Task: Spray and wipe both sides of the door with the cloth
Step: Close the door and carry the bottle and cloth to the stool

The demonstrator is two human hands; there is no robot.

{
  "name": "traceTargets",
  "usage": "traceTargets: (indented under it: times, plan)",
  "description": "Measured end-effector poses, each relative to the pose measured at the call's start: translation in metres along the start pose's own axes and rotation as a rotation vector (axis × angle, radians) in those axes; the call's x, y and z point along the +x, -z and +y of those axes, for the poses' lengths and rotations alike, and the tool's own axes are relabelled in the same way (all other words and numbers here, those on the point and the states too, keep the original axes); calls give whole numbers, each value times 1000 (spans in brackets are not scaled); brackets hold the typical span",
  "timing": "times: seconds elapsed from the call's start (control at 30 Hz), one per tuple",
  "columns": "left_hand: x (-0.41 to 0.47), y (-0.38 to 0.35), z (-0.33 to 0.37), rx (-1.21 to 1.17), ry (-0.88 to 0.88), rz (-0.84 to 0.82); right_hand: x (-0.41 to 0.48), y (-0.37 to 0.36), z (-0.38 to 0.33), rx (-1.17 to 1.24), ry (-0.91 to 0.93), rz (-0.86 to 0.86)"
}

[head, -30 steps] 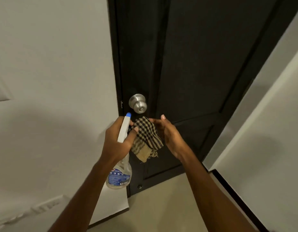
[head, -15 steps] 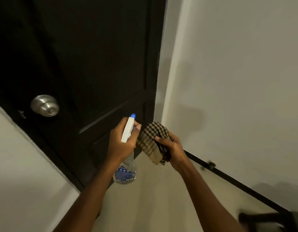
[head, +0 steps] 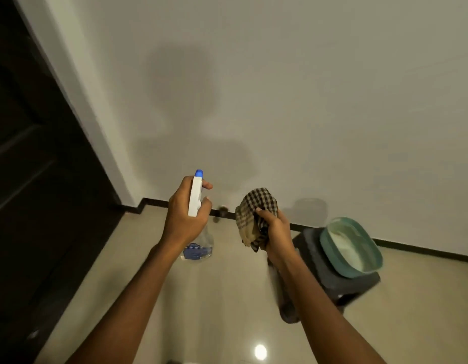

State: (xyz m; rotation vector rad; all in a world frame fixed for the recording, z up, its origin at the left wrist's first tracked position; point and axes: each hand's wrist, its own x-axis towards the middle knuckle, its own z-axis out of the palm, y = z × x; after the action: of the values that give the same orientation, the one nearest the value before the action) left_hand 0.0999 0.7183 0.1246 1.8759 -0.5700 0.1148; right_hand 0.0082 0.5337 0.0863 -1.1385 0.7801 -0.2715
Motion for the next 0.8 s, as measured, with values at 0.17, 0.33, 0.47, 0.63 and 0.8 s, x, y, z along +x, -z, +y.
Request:
traceTargets:
  times: [0.17,0.33,0.47,0.63,0.8]
  plan:
    - [21,-117,17,27,-102,-216,27,98,-6,59,23,243]
    - [46,-227,39,-9,-202,-387,49,181,-12,91,74,493]
    - [67,-295,51,-53,-275,-484,80,231,-11,31,52,646]
    - [88,-388,69,-88,-341,-625,127,298,-7,-10,-49,896]
    - [95,-461,76,-124,-372,-763,171,343,5,-90,-111,916]
